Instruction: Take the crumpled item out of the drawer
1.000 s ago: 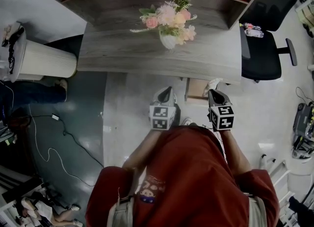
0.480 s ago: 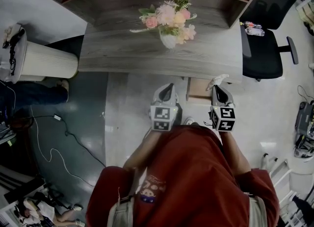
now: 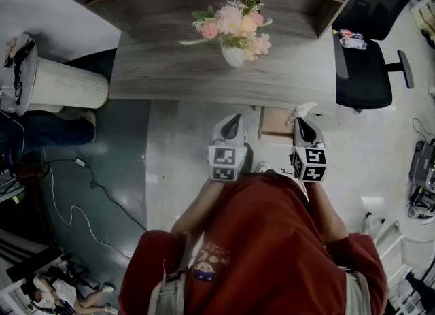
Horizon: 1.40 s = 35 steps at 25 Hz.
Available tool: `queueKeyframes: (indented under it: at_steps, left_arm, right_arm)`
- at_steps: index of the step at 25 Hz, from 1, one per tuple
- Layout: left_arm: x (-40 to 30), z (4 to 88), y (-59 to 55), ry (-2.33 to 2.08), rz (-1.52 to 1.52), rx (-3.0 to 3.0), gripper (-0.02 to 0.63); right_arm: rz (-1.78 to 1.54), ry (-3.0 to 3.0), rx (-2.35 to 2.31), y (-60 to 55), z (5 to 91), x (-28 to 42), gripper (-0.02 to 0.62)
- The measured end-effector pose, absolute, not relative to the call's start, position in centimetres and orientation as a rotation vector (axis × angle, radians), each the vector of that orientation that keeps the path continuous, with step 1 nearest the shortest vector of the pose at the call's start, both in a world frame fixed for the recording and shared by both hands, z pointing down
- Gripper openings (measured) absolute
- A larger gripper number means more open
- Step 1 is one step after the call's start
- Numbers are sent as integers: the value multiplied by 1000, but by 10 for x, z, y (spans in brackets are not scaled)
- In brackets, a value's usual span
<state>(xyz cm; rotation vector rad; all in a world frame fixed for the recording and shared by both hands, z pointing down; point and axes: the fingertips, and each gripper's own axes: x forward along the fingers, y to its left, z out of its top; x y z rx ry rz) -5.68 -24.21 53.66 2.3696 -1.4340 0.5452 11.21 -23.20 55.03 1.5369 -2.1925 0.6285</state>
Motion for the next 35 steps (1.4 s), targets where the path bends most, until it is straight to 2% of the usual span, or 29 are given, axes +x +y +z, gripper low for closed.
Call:
queueKeyframes:
  at_steps: [35]
  left_arm:
    - [-59,538,-236,-1446,541,2374,-2]
  right_arm:
    - [621,-2205,1506,-230,549,108,5]
